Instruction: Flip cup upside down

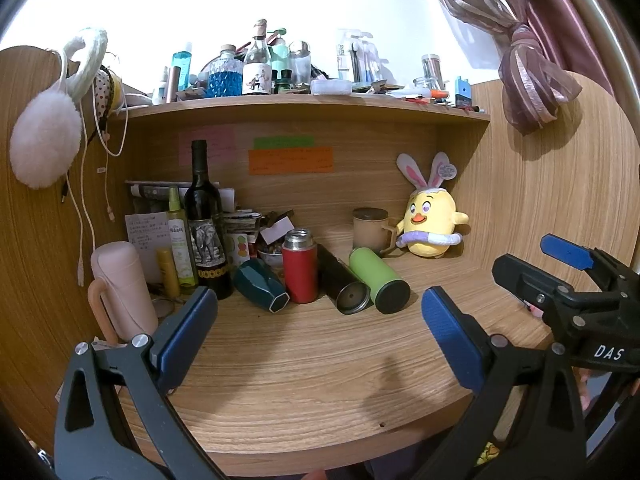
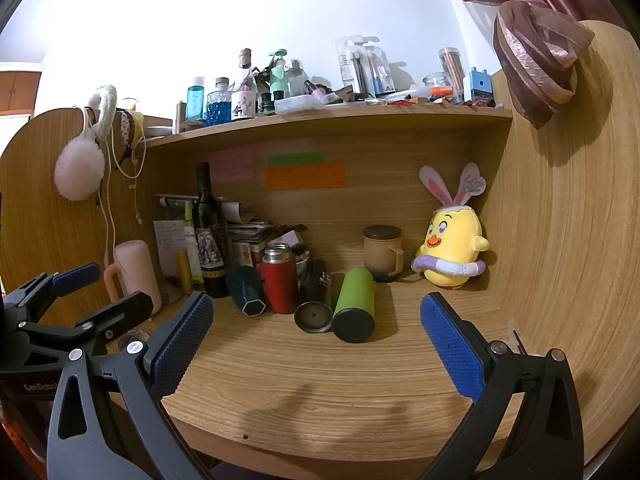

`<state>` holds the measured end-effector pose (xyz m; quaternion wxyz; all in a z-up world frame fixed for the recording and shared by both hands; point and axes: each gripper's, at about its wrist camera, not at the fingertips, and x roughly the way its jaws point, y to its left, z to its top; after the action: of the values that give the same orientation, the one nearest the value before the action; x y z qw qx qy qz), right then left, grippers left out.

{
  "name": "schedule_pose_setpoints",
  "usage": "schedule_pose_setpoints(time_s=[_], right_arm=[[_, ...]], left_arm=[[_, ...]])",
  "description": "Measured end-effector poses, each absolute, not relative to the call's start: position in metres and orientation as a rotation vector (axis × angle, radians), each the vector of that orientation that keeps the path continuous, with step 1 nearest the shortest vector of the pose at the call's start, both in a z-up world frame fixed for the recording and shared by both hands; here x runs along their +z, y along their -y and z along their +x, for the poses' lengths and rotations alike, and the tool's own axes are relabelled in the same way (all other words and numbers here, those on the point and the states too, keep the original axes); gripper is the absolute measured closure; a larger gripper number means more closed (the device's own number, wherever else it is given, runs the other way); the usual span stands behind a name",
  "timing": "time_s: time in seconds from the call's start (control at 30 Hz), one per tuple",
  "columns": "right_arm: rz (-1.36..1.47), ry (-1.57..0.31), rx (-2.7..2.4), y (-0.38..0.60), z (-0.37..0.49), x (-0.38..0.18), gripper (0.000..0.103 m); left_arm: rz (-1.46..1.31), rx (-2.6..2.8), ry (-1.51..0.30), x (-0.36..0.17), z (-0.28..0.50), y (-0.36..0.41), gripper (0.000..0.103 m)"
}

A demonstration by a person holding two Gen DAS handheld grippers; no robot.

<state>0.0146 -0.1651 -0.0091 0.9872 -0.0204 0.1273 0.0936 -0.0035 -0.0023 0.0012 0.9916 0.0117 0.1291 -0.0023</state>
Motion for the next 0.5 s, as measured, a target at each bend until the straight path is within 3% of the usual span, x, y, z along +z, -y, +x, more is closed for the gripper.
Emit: schedule_pose_setpoints(time_s=[0.5], right_arm=[[-0.039,-0.258,0.187,0.1654,0.0137,-0.0101,0.0]], left_arm=[[0.028,-0.006,-0.253,0.003,-0.0029,0.004,0.0]])
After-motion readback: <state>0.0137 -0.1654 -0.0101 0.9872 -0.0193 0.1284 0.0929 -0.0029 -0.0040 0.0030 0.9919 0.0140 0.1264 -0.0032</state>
